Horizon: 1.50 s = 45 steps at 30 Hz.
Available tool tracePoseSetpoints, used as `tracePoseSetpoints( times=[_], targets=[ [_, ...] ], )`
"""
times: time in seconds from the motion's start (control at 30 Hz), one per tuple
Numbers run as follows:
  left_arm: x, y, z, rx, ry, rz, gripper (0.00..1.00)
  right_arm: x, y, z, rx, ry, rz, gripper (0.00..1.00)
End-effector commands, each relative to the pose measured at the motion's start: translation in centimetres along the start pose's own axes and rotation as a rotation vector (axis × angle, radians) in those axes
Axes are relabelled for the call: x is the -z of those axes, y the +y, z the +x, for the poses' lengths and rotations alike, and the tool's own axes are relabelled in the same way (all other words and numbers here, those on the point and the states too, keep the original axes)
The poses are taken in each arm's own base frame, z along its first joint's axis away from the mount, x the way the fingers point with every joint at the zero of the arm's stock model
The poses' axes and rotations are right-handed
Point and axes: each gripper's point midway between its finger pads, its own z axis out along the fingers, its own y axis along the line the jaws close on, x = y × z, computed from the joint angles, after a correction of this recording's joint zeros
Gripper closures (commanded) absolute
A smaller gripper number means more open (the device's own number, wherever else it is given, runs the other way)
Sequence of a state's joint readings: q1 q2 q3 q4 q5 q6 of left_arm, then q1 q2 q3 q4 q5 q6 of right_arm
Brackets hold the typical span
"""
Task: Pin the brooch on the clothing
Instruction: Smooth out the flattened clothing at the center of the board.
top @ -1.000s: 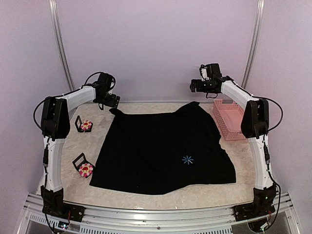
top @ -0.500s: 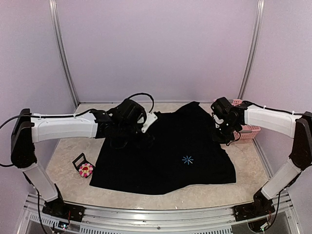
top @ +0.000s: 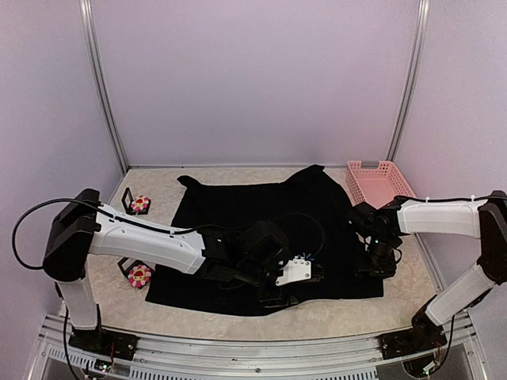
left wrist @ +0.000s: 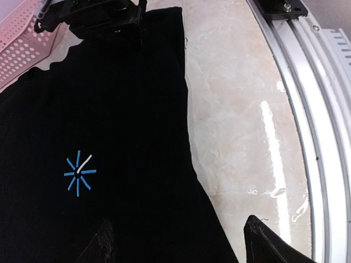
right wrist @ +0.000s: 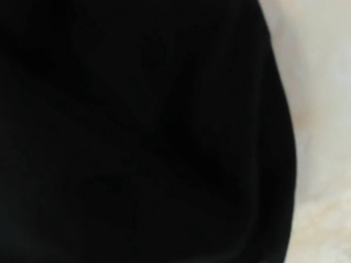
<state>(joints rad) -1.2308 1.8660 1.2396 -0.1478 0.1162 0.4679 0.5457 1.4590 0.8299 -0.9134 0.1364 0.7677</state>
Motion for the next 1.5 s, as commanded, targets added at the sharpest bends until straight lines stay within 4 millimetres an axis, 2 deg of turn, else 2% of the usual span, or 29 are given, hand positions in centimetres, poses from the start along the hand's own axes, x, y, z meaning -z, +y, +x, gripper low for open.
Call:
tracePoseSetpoints(
  times=[0.0, 0.07, 0.17, 0.2, 0.23, 0.3, 0.33, 0.37, 0.4, 0.47, 0.5, 0.63, 0.7, 0.77, 0.8, 0.87, 1.0, 1.17, 1.2, 1.27, 1.33, 1.4, 1.47],
  targets=[
    [-3.5, 0.2, 0.9, -0.107, 0.04, 0.012, 0.24, -1.6, -2.1, 3.8, 0.011, 0.138, 0.117, 0.33],
    [-4.6, 0.6, 1.3, -0.108, 0.051, 0.008, 0.27, -2.2, -1.5, 4.4, 0.012, 0.147, 0.068, 0.33],
    [-5.8, 0.8, 2.2, -0.085, 0.074, 0.005, 0.43, -2.9, -0.1, 5.3, 0.004, 0.155, -0.038, 0.37],
    [-6.1, 0.7, 2.7, -0.082, 0.09, 0.0, 0.53, -3.1, 0.4, 5.2, 0.006, 0.144, -0.07, 0.42],
    [-6.2, 0.8, 3.3, -0.074, 0.108, -0.011, 0.65, -3.1, 0.7, 5.3, 0.014, 0.146, -0.095, 0.53],
    [-6.3, 1.5, 4.2, -0.045, 0.145, -0.055, 0.97, -2.5, 1.4, 4.9, 0.038, 0.132, -0.124, 0.77],
    [-6.0, 2.0, 4.5, -0.027, 0.157, -0.084, 1.0, -1.9, 1.7, 4.5, 0.052, 0.119, -0.136, 0.87],
    [-5.4, 2.6, 4.2, -0.008, 0.15, -0.107, 1.0, -1.0, 2.0, 4.0, 0.065, 0.102, -0.147, 0.96],
    [-4.7, 3.1, 4.0, 0.018, 0.139, -0.119, 1.0, 0.2, 2.4, 3.4, 0.075, 0.083, -0.161, 1.0],
    [-2.8, 4.1, 2.9, 0.07, 0.091, -0.141, 1.0, 3.7, 3.8, 1.9, 0.105, 0.017, -0.227, 1.0],
    [-1.0, 5.2, 1.5, 0.091, 0.045, -0.166, 1.0, 5.7, 4.5, 1.4, 0.126, -0.013, -0.266, 1.0],
    [4.2, 7.4, -1.7, 0.128, -0.102, -0.216, 1.0, 13.9, 7.0, -0.8, 0.193, -0.172, -0.458, 1.0],
    [5.8, 9.1, -2.0, 0.128, -0.138, -0.252, 1.0, 17.5, 7.9, -2.0, 0.227, -0.26, -0.537, 1.0],
    [6.5, 11.7, -1.3, 0.163, -0.141, -0.305, 1.0, 19.5, 8.7, -3.5, 0.253, -0.323, -0.571, 1.0],
    [6.4, 12.9, -0.6, 0.193, -0.13, -0.32, 1.0, 19.7, 9.2, -4.3, 0.269, -0.337, -0.571, 1.0],
    [5.7, 15.1, 1.2, 0.254, -0.087, -0.339, 1.0, 19.2, 10.4, -5.7, 0.309, -0.33, -0.569, 1.0],
    [4.3, 18.2, 4.2, 0.305, -0.026, -0.383, 1.0, 16.3, 12.2, -10.0, 0.344, -0.297, -0.568, 1.0],
    [3.6, 22.0, 7.6, 0.365, 0.036, -0.47, 1.0, 11.7, 11.7, -18.5, 0.258, -0.306, -0.489, 1.0],
    [3.3, 22.5, 8.3, 0.373, 0.052, -0.482, 1.0, 11.0, 11.5, -20.2, 0.235, -0.321, -0.469, 0.97],
    [3.0, 23.7, 9.2, 0.379, 0.076, -0.517, 0.84, 9.2, 11.7, -22.8, 0.215, -0.328, -0.439, 0.88],
    [2.7, 24.8, 10.3, 0.378, 0.108, -0.566, 0.75, 7.7, 11.7, -25.0, 0.195, -0.328, -0.405, 0.74],
    [2.9, 25.8, 11.0, 0.382, 0.136, -0.62, 0.56, 6.7, 11.0, -26.7, 0.175, -0.334, -0.343, 0.66],
    [3.1, 25.8, 10.9, 0.372, 0.145, -0.625, 0.47, 6.8, 9.9, -27.9, 0.157, -0.349, -0.264, 0.54]
  ],
)
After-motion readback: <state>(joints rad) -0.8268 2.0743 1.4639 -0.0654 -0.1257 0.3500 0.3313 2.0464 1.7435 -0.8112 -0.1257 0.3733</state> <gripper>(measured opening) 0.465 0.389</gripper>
